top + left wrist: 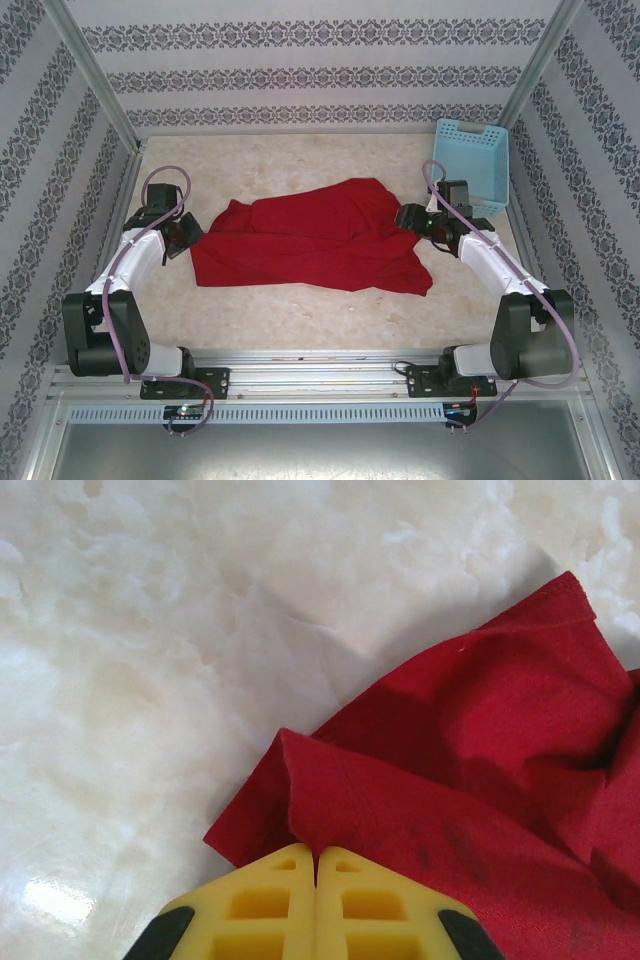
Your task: Fold the inside-out t-shirt
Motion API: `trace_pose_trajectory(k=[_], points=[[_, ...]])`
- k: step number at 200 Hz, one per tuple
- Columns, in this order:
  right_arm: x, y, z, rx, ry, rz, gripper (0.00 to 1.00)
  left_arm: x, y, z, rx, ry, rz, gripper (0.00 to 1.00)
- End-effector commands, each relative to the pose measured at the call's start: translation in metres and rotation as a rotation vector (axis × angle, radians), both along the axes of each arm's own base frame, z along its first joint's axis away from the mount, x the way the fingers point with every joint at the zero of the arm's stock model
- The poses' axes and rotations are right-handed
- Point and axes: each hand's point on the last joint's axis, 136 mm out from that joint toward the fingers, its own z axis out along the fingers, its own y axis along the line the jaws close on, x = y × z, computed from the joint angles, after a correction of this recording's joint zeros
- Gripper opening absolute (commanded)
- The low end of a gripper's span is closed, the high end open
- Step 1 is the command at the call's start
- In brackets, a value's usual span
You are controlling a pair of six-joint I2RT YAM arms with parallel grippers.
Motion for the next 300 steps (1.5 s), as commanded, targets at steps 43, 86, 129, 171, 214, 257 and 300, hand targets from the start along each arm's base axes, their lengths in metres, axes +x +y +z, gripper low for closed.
trace_pose_trajectory(k=[43,86,129,171,214,257,300], points=[[0.006,-0.025,-0.026,-0.01,0.123,-0.124,0.63,0.002,0.004,-0.001,-0.007,-0.012,0.014,0.0],[0.013,-0.022,-0.041,0.007,0.196,-0.127,0.54,0.001,0.004,-0.001,-0.004,-0.012,0.014,0.0],[0.024,-0.021,-0.04,0.008,0.183,-0.114,0.32,0.001,0.004,-0.002,-0.006,-0.012,0.017,0.0],[0.031,-0.018,-0.036,0.017,0.186,-0.105,0.1,0.0,0.004,0.007,-0.002,-0.026,0.018,0.0],[0.02,-0.024,-0.027,-0.025,0.202,-0.118,0.36,-0.002,0.004,0.013,-0.001,-0.04,0.021,0.0],[0.009,-0.025,-0.044,-0.057,0.27,-0.127,0.42,-0.004,0.003,0.011,-0.002,-0.038,0.017,0.0],[0.012,-0.017,-0.05,-0.032,0.285,-0.109,0.33,-0.004,0.003,0.01,-0.008,-0.036,0.019,0.0]])
